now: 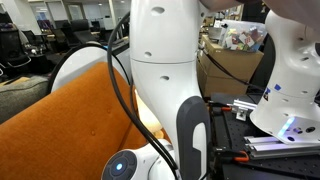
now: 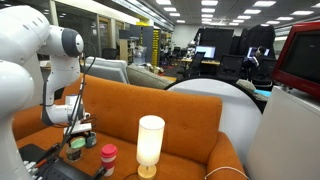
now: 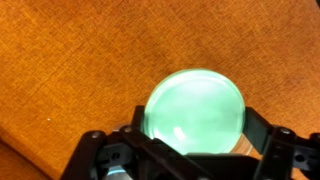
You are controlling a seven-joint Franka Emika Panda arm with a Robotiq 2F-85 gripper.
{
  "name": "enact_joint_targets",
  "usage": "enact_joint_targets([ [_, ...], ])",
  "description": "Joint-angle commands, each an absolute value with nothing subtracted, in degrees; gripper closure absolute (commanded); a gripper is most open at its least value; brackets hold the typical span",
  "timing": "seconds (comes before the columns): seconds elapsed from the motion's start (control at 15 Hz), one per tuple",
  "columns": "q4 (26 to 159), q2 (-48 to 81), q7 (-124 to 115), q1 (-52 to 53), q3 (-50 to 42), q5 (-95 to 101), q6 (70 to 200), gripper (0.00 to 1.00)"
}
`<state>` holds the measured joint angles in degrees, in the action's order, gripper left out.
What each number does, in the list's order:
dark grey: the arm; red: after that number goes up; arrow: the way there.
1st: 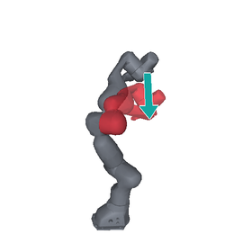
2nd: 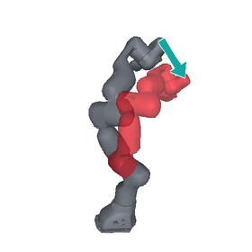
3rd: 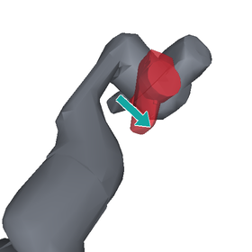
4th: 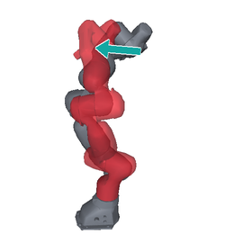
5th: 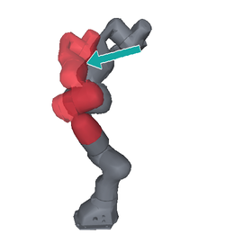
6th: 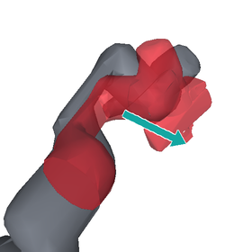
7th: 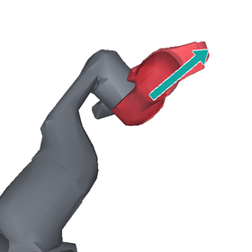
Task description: Put the green lid on the clear bottle
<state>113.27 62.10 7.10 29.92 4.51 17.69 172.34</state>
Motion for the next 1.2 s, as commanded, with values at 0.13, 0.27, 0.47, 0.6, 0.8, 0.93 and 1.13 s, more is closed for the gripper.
enact_joint_targets([
  [0.13,110.5,63.7,9.8,31.2,5.1,19.0,172.0,0.31],
  [0.27,109.3,64.3,10.6,31.4,5.7,19.0,171.6,0.31],
  [0.47,107.0,65.8,11.8,31.7,6.3,19.1,171.1,0.31],
  [0.6,105.3,66.8,12.5,31.5,6.8,19.0,170.5,0.31],
  [0.8,103.3,68.2,13.0,31.5,7.1,18.9,169.2,0.31],
  [0.93,102.5,68.4,12.8,31.8,6.8,18.8,167.9,0.31],
  [1.13,102.0,68.2,12.4,32.1,6.7,18.8,166.1,0.31],
])
